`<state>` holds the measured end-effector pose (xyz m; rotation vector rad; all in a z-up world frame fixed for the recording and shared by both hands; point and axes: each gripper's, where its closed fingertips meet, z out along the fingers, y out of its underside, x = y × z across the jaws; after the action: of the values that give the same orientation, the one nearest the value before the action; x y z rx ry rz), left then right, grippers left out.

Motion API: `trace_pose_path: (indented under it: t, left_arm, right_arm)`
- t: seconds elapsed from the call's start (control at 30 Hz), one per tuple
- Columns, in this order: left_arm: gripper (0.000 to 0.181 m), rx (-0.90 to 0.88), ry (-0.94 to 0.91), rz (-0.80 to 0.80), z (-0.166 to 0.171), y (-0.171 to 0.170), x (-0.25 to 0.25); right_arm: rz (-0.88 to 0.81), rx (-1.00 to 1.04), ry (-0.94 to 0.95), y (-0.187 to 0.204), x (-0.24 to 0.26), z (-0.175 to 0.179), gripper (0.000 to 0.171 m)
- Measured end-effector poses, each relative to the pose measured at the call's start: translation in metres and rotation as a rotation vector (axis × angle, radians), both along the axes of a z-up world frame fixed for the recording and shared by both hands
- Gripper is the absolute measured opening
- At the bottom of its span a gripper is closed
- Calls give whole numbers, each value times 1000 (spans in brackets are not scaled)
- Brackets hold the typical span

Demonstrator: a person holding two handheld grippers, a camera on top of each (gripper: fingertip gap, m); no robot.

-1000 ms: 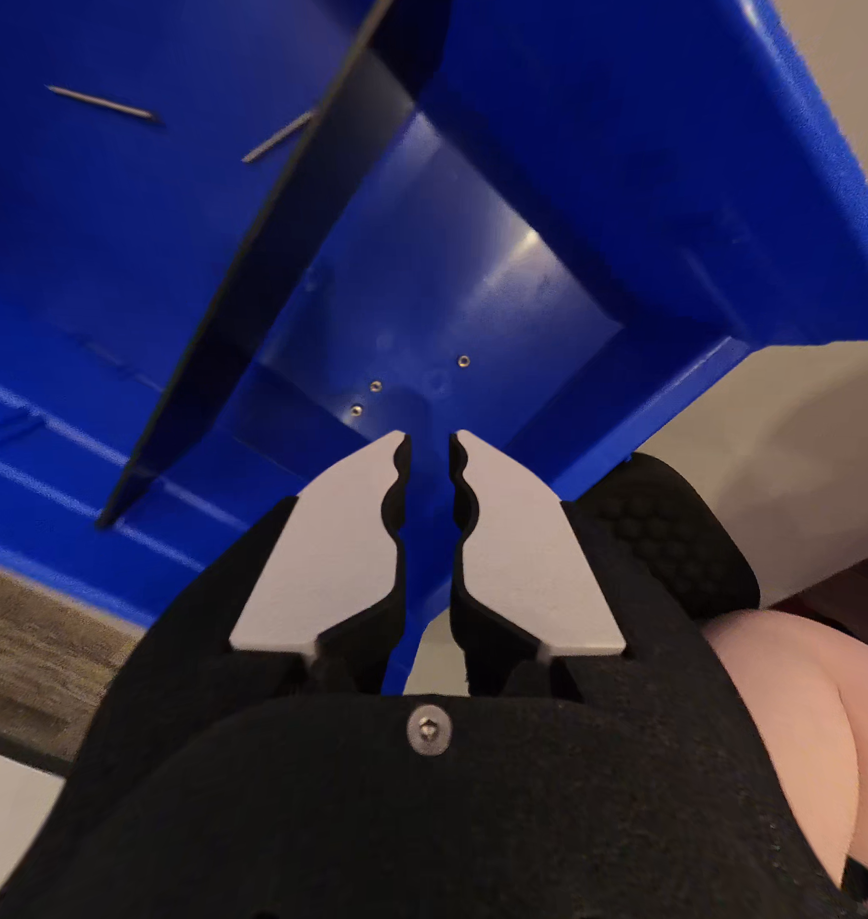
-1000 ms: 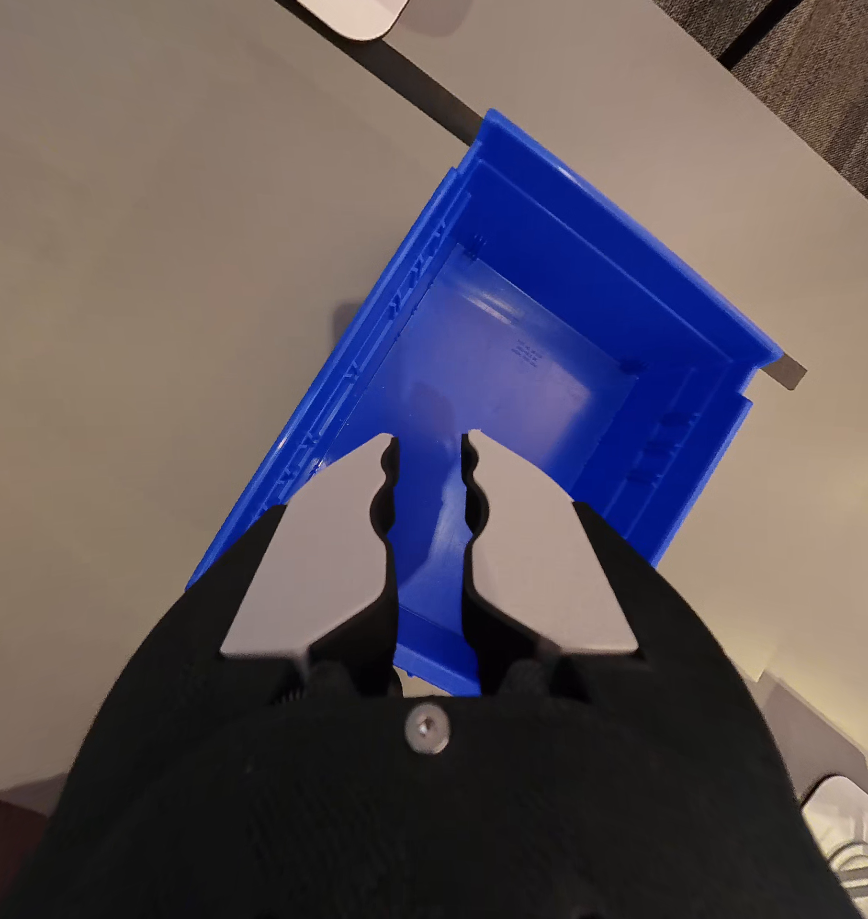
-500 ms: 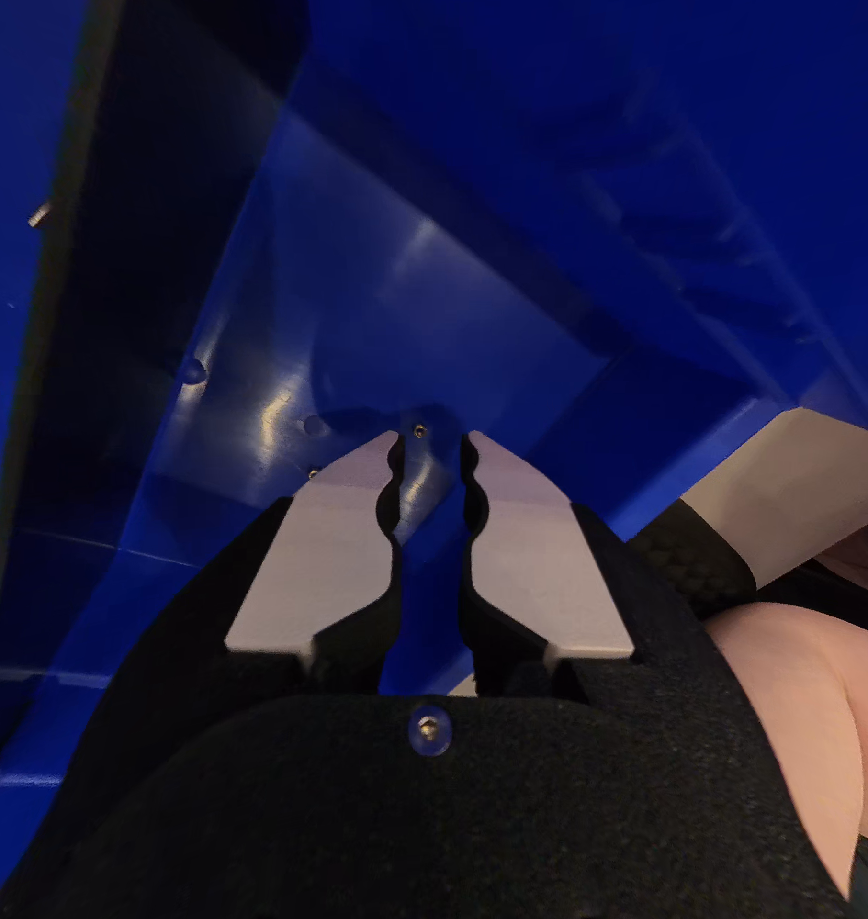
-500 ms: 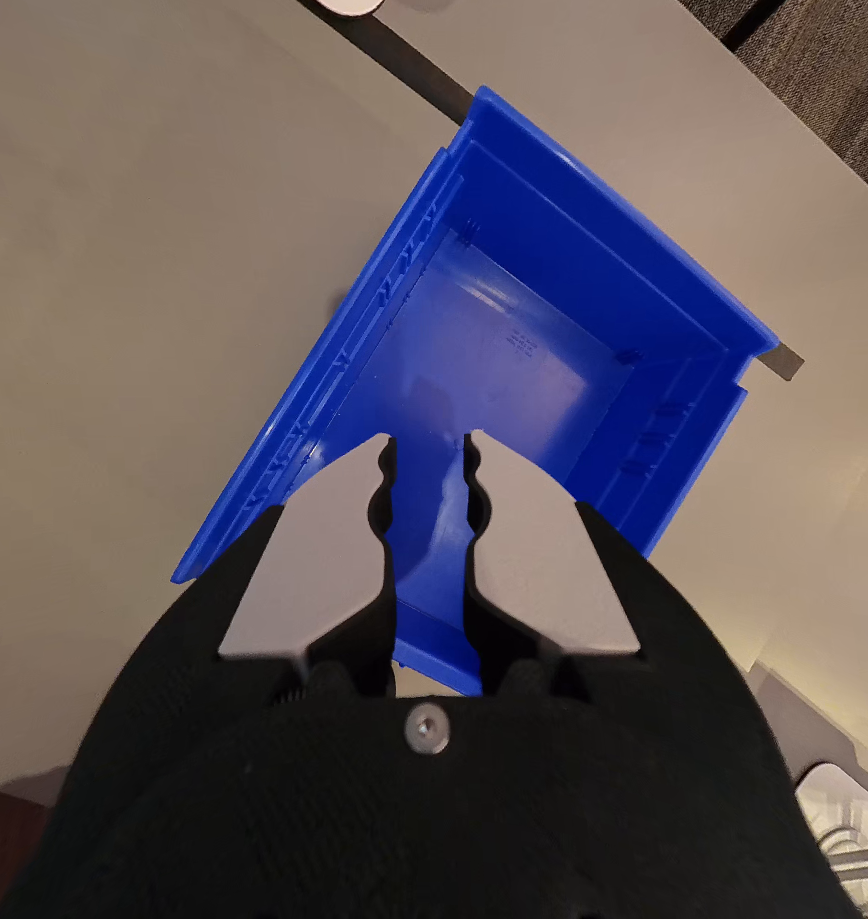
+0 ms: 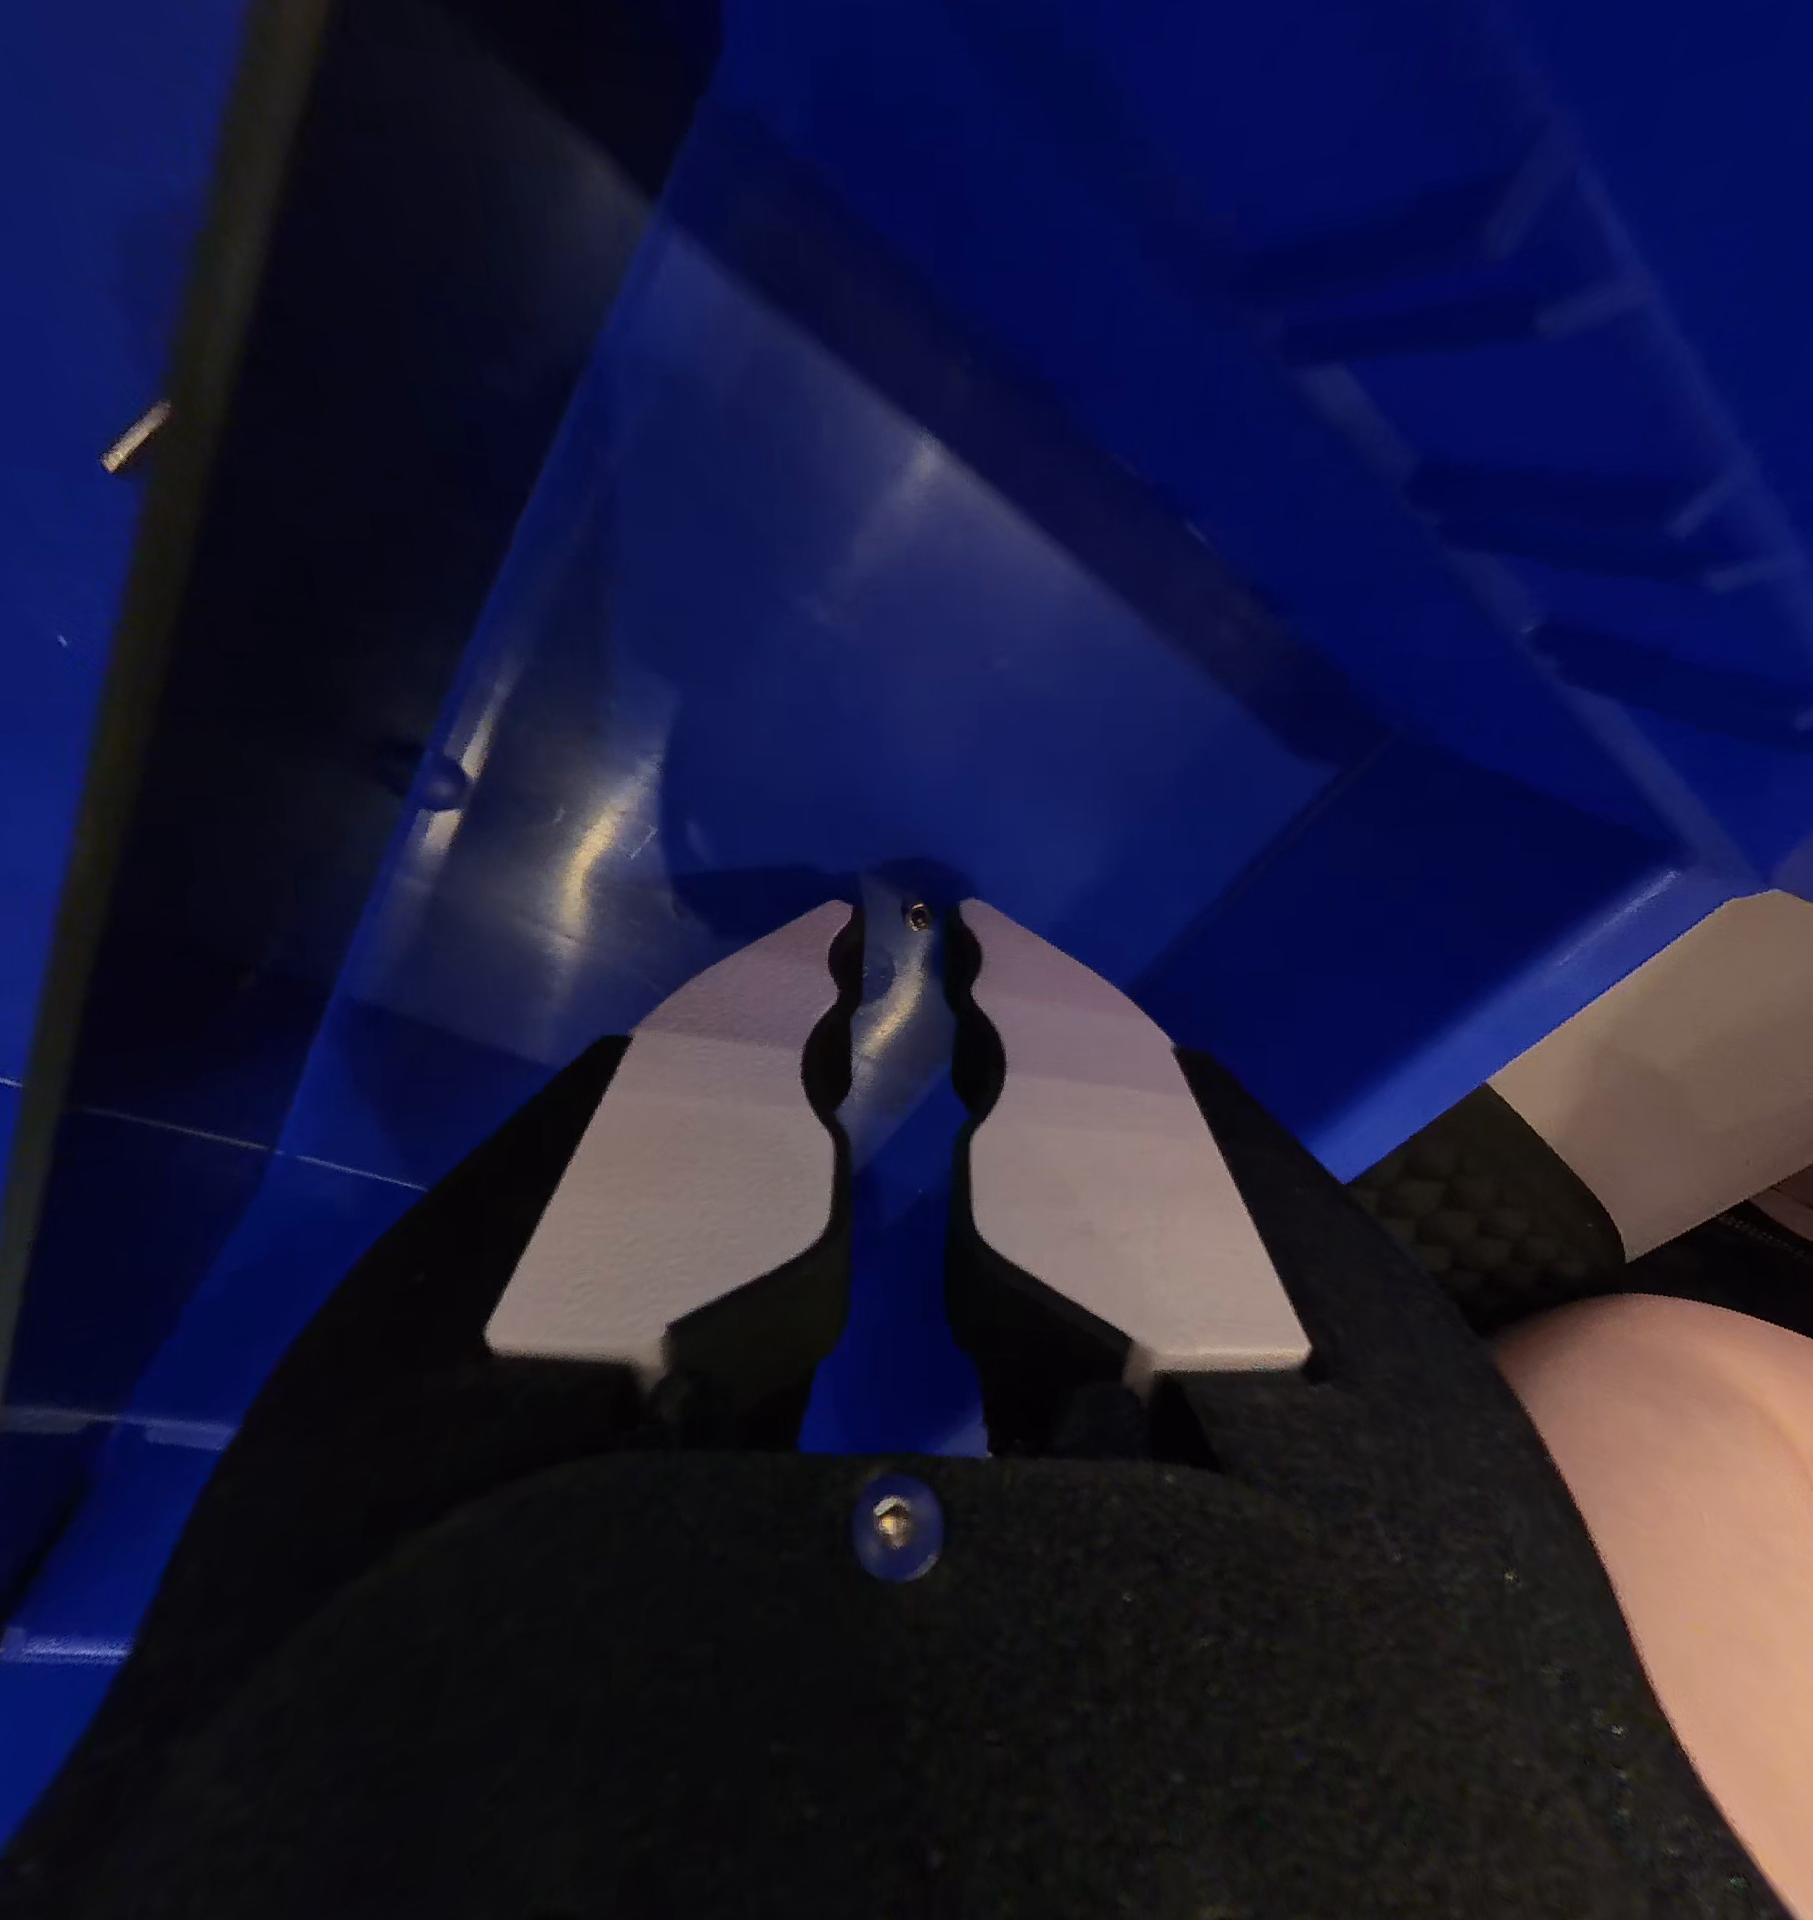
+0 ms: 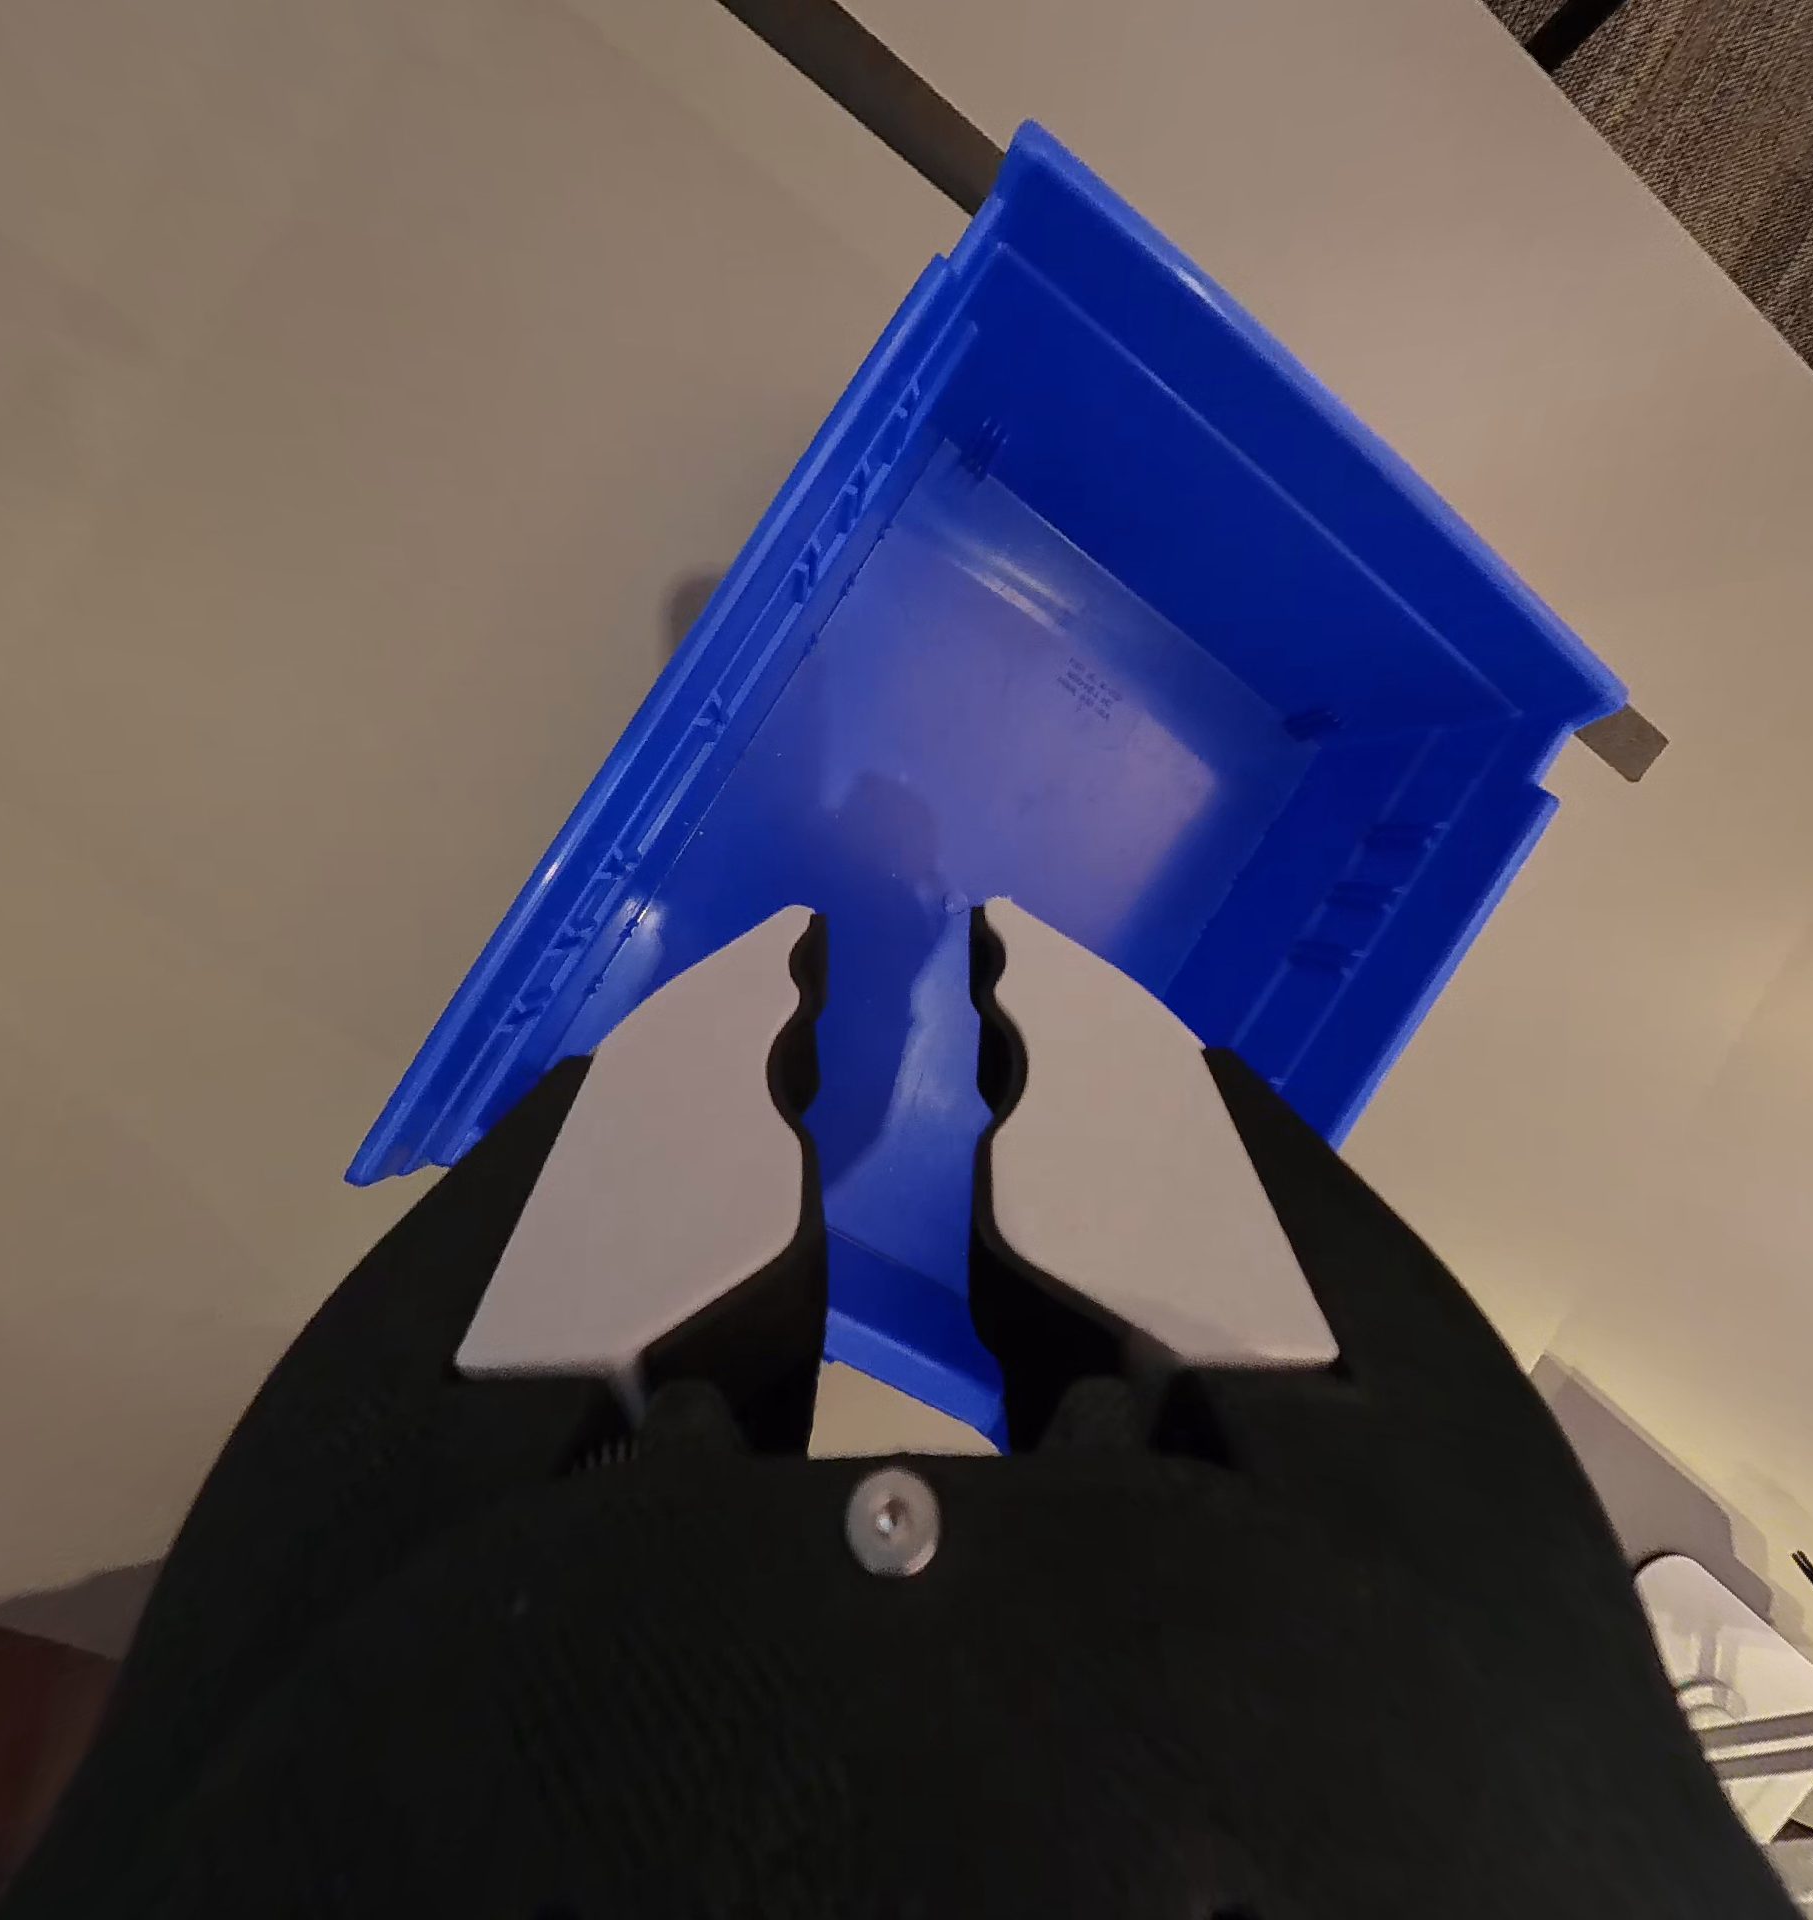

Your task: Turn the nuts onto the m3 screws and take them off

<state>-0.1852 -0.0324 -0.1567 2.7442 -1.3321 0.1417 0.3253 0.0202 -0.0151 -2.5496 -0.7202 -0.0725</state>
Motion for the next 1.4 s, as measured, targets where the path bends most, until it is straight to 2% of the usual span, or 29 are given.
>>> trace_pose_path:
  t: [0.17, 0.73, 1.0, 1.1, 1.4]
  left_arm:
    - [6, -24, -3, 19, -1, -3, 0]
    - [4, -13, 52, -45, 0, -5, -1]
    - [0, 80, -69, -19, 33, -8, 0]
    - [11, 65, -57, -13, 29, -10, 1]
    - [26, 14, 16, 13, 11, -7, 2]
  right_arm:
    - [2, -6, -10, -1, 1, -1, 28]
    - [1, -17, -23, -5, 4, -2, 29]
    - [4, -24, -26, -5, 4, -4, 29]
    - [8, -34, -33, -6, 4, -6, 29]
    - [8, -45, -39, -7, 6, -8, 29]
